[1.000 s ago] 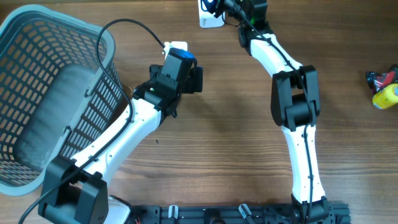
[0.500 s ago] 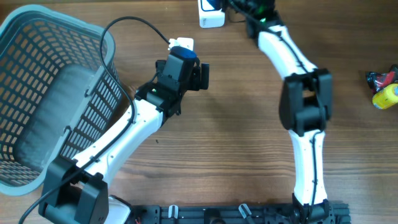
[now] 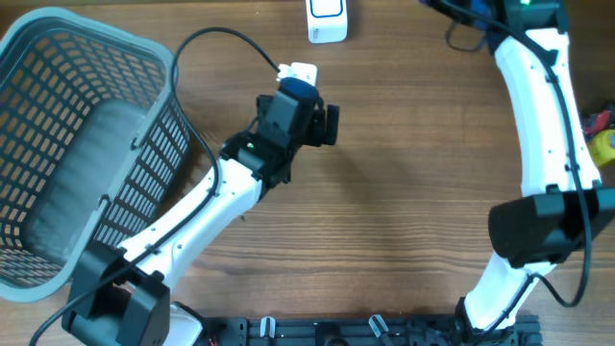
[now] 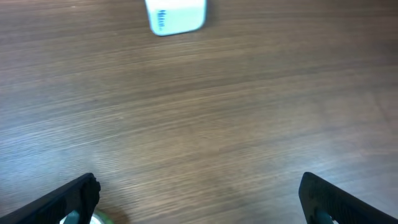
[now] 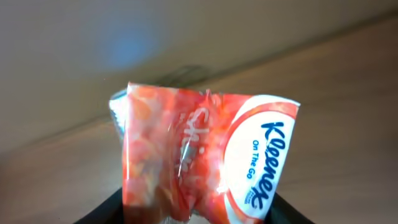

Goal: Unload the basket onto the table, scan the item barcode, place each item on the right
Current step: 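Carry the Kleenex pack to the right table edge and open the right gripper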

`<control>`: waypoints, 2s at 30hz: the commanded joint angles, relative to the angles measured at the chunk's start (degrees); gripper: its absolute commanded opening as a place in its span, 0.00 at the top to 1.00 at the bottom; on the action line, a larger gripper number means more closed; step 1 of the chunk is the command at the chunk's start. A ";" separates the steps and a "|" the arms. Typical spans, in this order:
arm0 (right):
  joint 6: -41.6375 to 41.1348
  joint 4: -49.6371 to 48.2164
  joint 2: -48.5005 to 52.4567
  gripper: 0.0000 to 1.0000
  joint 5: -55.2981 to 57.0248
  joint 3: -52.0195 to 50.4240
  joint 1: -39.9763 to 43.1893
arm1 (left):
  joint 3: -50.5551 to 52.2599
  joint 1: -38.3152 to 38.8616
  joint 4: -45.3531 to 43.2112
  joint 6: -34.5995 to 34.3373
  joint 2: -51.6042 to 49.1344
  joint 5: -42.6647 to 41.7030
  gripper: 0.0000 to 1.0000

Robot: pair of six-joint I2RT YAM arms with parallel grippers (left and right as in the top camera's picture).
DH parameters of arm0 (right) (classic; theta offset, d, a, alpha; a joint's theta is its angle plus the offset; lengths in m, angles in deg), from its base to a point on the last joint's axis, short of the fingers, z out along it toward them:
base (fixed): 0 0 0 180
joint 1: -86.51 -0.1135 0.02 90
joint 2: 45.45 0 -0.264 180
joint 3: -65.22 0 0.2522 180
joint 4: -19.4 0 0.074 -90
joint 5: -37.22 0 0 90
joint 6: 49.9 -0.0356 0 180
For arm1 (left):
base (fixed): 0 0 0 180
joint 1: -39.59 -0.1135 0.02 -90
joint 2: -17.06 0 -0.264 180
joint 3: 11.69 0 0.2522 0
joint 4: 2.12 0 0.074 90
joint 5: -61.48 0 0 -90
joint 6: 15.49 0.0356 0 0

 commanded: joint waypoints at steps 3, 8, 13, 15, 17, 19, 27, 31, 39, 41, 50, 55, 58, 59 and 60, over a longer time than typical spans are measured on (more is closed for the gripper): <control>7.76 3.65 1.95 0.52 18.86 -2.64 9.40 | 0.31 3.30 0.09 -1.40 -0.63 -0.33 0.00; 7.50 2.19 4.37 0.52 16.90 -5.01 19.26 | 0.31 6.49 0.85 -1.86 -0.66 0.98 0.00; 11.93 -2.73 9.18 0.51 11.08 -7.48 27.08 | 0.33 8.11 0.85 -1.86 -0.74 3.10 0.00; 11.93 -3.98 12.15 0.49 8.85 -7.48 29.14 | 0.33 8.15 0.90 -1.86 -0.74 3.13 0.00; 12.31 -5.31 14.69 0.49 6.29 -7.48 30.47 | 0.31 8.13 0.90 -1.86 -0.74 3.13 0.00; 12.28 -6.43 17.53 0.49 3.21 -7.48 31.52 | 0.31 8.13 0.85 -1.86 -0.74 3.23 0.00; 12.07 -8.52 24.06 0.30 1.29 -7.48 31.74 | 0.31 8.13 1.09 -1.88 -0.76 3.74 0.00; 12.20 -9.33 24.24 0.00 0.72 -7.21 31.76 | 0.33 8.13 1.62 -1.88 -0.76 3.76 0.00; 13.99 -6.60 17.38 0.00 -0.68 -5.73 31.54 | 0.31 7.52 1.60 -1.84 -0.74 4.22 0.00; 15.34 -6.45 14.53 0.00 -0.68 -5.70 31.39 | 0.31 6.93 1.25 -1.84 -0.74 5.68 0.00; 13.09 -3.34 0.98 0.00 -12.02 -5.70 28.55 | 0.31 2.25 6.88 -17.22 -1.29 8.52 0.00; 12.09 -1.38 -1.77 0.00 -12.04 -5.70 23.89 | 0.31 0.66 10.27 -24.04 -2.21 10.62 0.00; 11.82 -0.24 -1.70 0.00 -12.02 -5.73 20.76 | 0.31 0.68 13.18 -27.36 -2.86 14.73 0.00; 11.56 0.24 -1.66 0.00 -12.02 -5.73 19.74 | 0.31 0.66 14.29 -27.36 -3.52 15.93 0.00; 11.13 0.55 -1.66 0.00 -12.02 -5.73 19.12 | 0.31 0.66 14.97 -27.36 -3.93 16.44 0.00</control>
